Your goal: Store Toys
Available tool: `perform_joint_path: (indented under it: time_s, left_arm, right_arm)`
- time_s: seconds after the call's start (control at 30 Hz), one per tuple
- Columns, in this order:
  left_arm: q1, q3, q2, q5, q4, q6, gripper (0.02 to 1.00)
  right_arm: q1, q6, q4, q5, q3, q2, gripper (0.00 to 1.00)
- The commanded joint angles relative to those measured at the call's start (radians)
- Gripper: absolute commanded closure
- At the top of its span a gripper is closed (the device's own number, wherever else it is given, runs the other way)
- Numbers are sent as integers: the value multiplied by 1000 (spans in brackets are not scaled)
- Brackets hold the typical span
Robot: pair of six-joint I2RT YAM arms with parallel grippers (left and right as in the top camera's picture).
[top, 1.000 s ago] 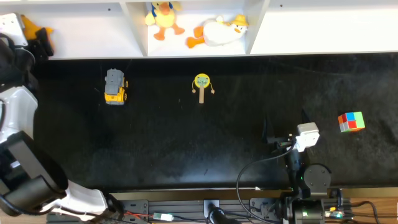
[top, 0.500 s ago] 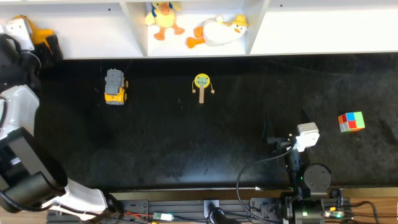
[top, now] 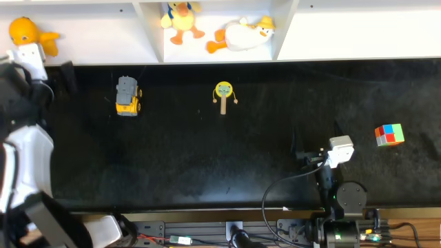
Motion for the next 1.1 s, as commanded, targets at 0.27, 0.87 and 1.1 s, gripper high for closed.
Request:
perform_joint_path:
  time_s: [0.27, 0.87, 1.1]
  left_arm:
    - [-49, -262, -199, -3, -92, -66, 20]
    - [-197, -269, -309, -22, -317, -65, 18]
    - [-257, -269, -302, 11, -324, -60, 18]
  right_arm:
    - [-2, 8, 5, 4, -13, -7, 5]
    - [-2, 8, 5, 4, -13, -7, 5]
    - [-2, 8, 5, 4, -13, -7, 5]
